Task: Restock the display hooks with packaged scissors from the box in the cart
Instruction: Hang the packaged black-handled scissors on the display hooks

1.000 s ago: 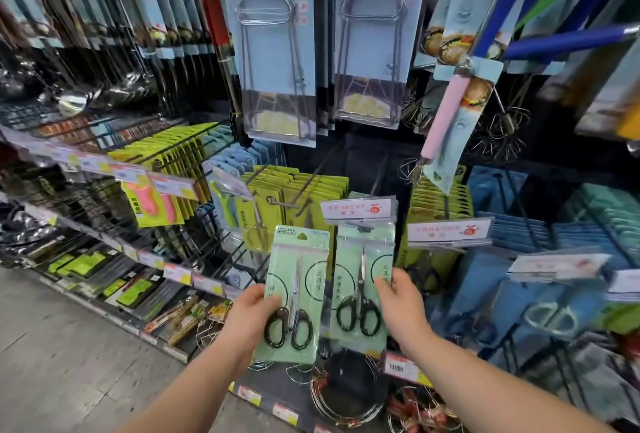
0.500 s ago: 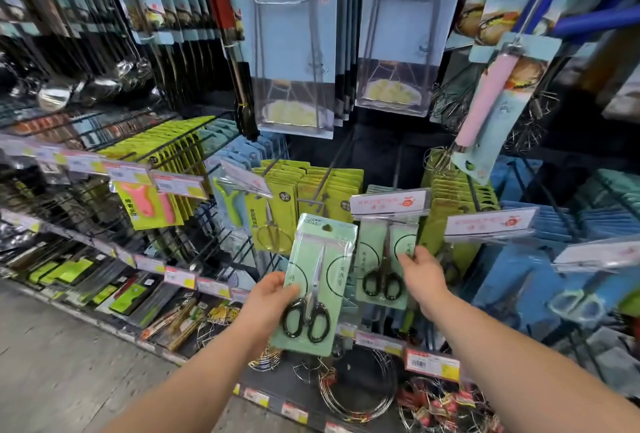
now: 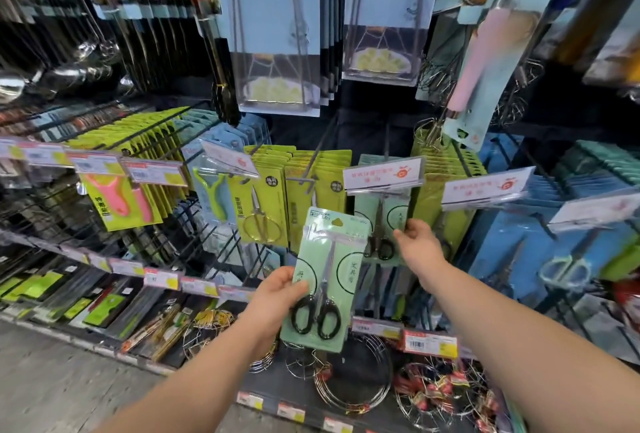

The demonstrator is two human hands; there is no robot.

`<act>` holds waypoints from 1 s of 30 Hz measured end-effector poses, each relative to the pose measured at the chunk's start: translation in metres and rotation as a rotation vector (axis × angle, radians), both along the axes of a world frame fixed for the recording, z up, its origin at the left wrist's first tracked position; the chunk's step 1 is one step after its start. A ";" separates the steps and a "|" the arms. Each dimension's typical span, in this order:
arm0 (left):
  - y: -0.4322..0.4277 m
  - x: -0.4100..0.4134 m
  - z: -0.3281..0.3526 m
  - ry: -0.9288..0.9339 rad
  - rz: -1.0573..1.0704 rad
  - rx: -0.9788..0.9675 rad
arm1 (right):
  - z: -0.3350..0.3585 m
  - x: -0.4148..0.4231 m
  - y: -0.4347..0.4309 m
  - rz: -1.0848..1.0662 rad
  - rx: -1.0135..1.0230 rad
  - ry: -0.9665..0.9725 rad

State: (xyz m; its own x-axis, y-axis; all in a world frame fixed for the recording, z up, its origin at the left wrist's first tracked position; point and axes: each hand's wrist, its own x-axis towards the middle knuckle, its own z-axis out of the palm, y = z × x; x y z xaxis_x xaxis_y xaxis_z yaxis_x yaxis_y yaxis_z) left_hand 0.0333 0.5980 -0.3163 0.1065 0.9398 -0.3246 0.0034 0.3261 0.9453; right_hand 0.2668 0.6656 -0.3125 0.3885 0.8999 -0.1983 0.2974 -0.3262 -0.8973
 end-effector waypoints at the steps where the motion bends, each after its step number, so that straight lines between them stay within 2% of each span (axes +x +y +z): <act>1: -0.001 0.001 0.000 0.002 -0.006 0.000 | 0.001 0.000 -0.007 -0.011 0.026 0.005; 4: -0.002 0.005 0.004 0.003 -0.028 0.003 | 0.011 -0.004 -0.034 0.009 0.054 -0.019; 8: 0.001 0.018 0.012 0.003 -0.067 -0.009 | 0.026 -0.020 -0.076 0.219 -0.037 0.196; 10: 0.002 0.030 0.017 -0.029 -0.078 -0.004 | 0.025 -0.025 -0.087 0.292 -0.012 0.058; 12: 0.002 0.042 0.022 -0.051 -0.079 -0.002 | 0.022 -0.025 -0.089 0.265 0.050 -0.051; 16: 0.007 0.056 0.025 0.046 -0.071 -0.001 | 0.030 -0.020 -0.085 0.186 0.115 -0.119; 21: 0.020 0.062 0.026 0.224 -0.090 0.069 | 0.030 -0.017 -0.078 0.157 0.117 -0.113; 30: 0.043 0.074 0.022 0.341 -0.080 0.121 | 0.021 -0.008 -0.054 0.134 0.093 -0.147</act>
State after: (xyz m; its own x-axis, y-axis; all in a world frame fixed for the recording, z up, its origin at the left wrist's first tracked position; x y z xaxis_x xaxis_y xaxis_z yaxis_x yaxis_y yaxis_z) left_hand 0.1074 0.6407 -0.2946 0.0864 0.9666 -0.2414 0.3462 0.1981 0.9170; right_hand 0.2587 0.6118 -0.2918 0.2825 0.9573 -0.0616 0.4629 -0.1923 -0.8653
